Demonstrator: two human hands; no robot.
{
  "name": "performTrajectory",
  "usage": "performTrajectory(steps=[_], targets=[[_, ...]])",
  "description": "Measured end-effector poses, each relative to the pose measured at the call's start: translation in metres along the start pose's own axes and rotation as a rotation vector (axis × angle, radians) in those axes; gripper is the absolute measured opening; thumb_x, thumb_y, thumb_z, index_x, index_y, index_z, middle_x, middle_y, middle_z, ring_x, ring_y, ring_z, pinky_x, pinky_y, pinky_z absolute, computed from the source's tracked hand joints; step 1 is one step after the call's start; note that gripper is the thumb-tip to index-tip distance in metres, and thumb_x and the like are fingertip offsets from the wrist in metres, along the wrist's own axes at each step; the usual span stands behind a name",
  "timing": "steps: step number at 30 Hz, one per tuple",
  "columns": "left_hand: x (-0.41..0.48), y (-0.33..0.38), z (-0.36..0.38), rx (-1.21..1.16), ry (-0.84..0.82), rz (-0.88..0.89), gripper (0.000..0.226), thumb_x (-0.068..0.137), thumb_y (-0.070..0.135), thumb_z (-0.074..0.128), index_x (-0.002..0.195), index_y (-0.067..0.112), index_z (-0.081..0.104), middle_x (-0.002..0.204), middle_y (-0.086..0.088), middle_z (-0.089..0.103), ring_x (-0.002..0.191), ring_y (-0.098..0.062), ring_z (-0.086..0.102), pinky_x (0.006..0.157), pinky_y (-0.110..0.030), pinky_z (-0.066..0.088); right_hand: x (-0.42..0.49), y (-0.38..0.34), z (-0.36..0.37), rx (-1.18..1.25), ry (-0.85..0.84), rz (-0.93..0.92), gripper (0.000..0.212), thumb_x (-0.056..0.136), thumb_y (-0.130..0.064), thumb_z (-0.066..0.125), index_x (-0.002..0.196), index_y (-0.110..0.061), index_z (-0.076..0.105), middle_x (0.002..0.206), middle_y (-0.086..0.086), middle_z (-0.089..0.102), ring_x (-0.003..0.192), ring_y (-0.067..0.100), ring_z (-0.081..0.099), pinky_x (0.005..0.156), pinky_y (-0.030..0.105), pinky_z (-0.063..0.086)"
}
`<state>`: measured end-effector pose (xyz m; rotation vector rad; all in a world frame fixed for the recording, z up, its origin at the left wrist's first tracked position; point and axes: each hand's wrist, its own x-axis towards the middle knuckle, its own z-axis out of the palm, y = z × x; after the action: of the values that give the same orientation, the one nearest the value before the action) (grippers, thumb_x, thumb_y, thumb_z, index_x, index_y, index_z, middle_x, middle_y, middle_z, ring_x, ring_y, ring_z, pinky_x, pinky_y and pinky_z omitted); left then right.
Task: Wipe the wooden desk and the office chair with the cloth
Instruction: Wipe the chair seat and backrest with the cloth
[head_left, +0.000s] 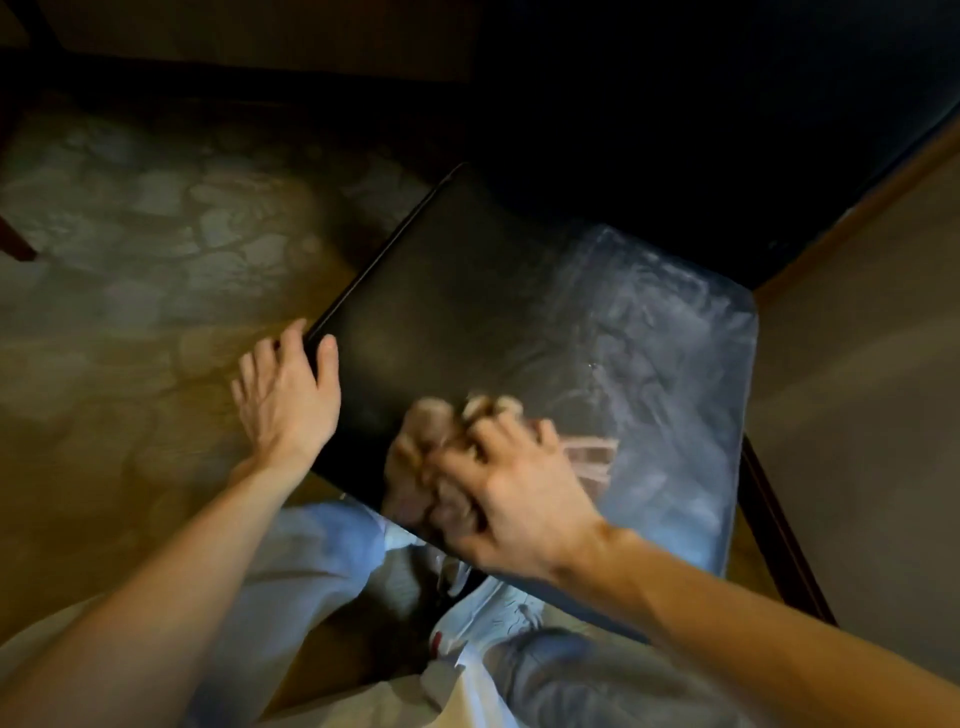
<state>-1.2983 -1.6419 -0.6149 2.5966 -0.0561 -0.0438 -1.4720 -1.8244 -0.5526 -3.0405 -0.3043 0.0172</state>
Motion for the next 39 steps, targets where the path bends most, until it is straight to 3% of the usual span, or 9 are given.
performTrajectory(steps=[4, 10, 15, 22, 26, 31, 34, 37, 39], targets=[[0.004, 0.005, 0.008, -0.044, 0.006, 0.054, 0.052, 0.108, 0.044, 0.038, 0.155, 0.024, 0.04, 0.156, -0.013, 0.043, 0.142, -0.038, 0.036, 0.113, -0.053, 0.028, 0.039, 0.014, -0.015, -0.062, 0.004, 0.086, 0.088, 0.083, -0.057, 0.061, 0.16, -0.046, 0.021, 0.125, 0.011, 0.048, 0.118, 0.037, 0.044, 0.098, 0.058, 0.041], [0.031, -0.018, 0.007, -0.281, -0.012, 0.098, 0.042, 0.106, 0.036, 0.05, 0.146, 0.025, 0.054, 0.144, -0.01, 0.056, 0.137, -0.033, 0.044, 0.117, -0.047, 0.032, 0.104, 0.006, 0.008, -0.064, 0.01, 0.087, 0.068, 0.079, -0.052, 0.066, 0.144, -0.043, 0.05, 0.134, 0.013, 0.046, 0.128, 0.038, 0.039, 0.102, 0.06, 0.035], [0.043, -0.021, 0.011, -0.387, -0.016, 0.115, 0.04, 0.105, 0.034, 0.051, 0.143, 0.026, 0.057, 0.142, -0.003, 0.058, 0.137, -0.026, 0.046, 0.118, -0.044, 0.034, 0.177, 0.088, -0.008, 0.0, 0.057, 0.454, 0.061, 0.089, -0.051, 0.063, 0.147, -0.037, 0.048, 0.149, 0.013, 0.041, 0.145, 0.037, 0.028, 0.111, 0.059, 0.031], [0.079, -0.028, 0.008, -0.687, -0.163, 0.085, 0.039, 0.106, 0.006, 0.046, 0.135, 0.029, 0.057, 0.144, 0.001, 0.058, 0.138, -0.012, 0.05, 0.122, -0.036, 0.033, 0.186, 0.041, -0.005, -0.01, -0.053, -0.178, 0.067, 0.072, -0.055, 0.055, 0.132, -0.028, 0.063, 0.123, 0.011, 0.058, 0.12, 0.035, 0.052, 0.092, 0.055, 0.04], [0.082, -0.021, -0.001, -0.718, -0.185, -0.048, 0.034, 0.107, 0.016, 0.051, 0.138, 0.025, 0.063, 0.14, 0.013, 0.058, 0.136, -0.003, 0.048, 0.117, -0.026, 0.036, 0.119, 0.032, -0.006, -0.004, -0.204, -0.506, 0.049, 0.072, -0.052, 0.061, 0.114, -0.03, 0.069, 0.114, 0.004, 0.06, 0.109, 0.03, 0.052, 0.085, 0.053, 0.044], [0.064, -0.033, -0.001, -0.819, -0.229, -0.37, 0.073, 0.093, 0.061, 0.061, 0.152, 0.021, 0.044, 0.14, 0.008, 0.056, 0.128, -0.014, 0.055, 0.111, -0.033, 0.043, 0.123, 0.015, -0.038, -0.035, -0.31, -0.446, 0.06, 0.075, -0.057, 0.054, 0.132, -0.039, 0.059, 0.12, -0.001, 0.06, 0.119, 0.03, 0.056, 0.088, 0.053, 0.046], [0.049, -0.036, 0.008, -0.874, -0.281, -0.436, 0.078, 0.097, 0.05, 0.063, 0.159, 0.018, 0.029, 0.146, 0.013, 0.041, 0.129, -0.008, 0.047, 0.099, -0.023, 0.042, 0.17, 0.001, -0.038, -0.193, -0.126, -0.341, 0.068, 0.072, -0.057, 0.043, 0.131, -0.031, 0.062, 0.115, 0.007, 0.06, 0.111, 0.034, 0.057, 0.085, 0.051, 0.043], [0.046, -0.036, 0.019, -0.901, -0.239, -0.46, 0.041, 0.097, 0.023, 0.062, 0.137, 0.018, 0.056, 0.127, 0.001, 0.067, 0.11, -0.015, 0.064, 0.061, -0.012, 0.05, 0.19, -0.013, -0.018, -0.3, -0.213, -0.26, 0.071, 0.071, -0.056, 0.048, 0.136, -0.029, 0.059, 0.122, 0.009, 0.058, 0.116, 0.035, 0.053, 0.089, 0.052, 0.04], [0.049, -0.036, 0.02, -0.951, -0.235, -0.483, 0.043, 0.097, 0.031, 0.067, 0.137, 0.017, 0.057, 0.125, 0.001, 0.068, 0.113, -0.019, 0.066, 0.068, -0.016, 0.054, 0.17, -0.017, -0.009, -0.272, -0.224, -0.292, 0.067, 0.072, -0.055, 0.049, 0.13, -0.027, 0.063, 0.122, 0.009, 0.058, 0.115, 0.035, 0.052, 0.088, 0.054, 0.04]])
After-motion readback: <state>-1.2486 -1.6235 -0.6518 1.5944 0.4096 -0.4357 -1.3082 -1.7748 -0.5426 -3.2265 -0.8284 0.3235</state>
